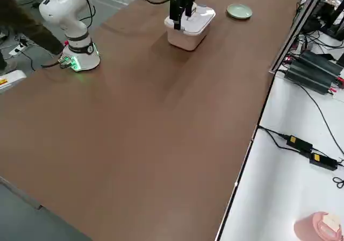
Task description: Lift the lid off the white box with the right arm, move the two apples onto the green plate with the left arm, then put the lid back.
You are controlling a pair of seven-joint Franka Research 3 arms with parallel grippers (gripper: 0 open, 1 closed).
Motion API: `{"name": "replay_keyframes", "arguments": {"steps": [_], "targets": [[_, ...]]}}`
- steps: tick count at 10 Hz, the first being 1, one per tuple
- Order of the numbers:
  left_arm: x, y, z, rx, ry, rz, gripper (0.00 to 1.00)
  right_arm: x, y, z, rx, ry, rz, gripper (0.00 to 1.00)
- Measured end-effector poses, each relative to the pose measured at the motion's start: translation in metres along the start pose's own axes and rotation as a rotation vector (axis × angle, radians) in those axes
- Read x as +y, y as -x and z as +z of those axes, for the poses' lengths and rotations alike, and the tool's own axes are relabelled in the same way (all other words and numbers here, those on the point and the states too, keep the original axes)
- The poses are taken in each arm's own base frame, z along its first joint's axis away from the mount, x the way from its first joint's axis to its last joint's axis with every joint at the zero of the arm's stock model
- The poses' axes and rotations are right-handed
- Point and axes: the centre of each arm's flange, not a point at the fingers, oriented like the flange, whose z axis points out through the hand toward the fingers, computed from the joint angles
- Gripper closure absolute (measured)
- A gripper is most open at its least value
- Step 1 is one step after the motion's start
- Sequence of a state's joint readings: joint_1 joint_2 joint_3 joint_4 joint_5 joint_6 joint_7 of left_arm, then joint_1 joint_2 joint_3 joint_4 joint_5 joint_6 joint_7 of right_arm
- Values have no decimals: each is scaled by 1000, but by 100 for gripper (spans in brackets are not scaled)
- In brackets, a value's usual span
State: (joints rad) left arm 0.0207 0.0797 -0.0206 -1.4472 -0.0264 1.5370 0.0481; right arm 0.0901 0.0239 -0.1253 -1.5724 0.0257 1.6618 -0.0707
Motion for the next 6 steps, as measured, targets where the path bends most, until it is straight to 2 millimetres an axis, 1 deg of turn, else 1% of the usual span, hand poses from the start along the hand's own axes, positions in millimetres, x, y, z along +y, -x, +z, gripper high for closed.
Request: {"name": "replay_keyframes", "arguments": {"steps": [3,4,5,6], "targets": [[-3,1,0,-5,0,-4,0,0,1,0,-5,0,-5,0],[-4,1,0,-5,0,-6,0,-5,2,2,-17,-7,-60,0],[-5,1,0,-4,0,-8,0,-22,2,4,-30,-30,-178,0],[-6,1,-1,-3,-2,-10,0,-57,2,6,-31,-73,-318,0]]}}
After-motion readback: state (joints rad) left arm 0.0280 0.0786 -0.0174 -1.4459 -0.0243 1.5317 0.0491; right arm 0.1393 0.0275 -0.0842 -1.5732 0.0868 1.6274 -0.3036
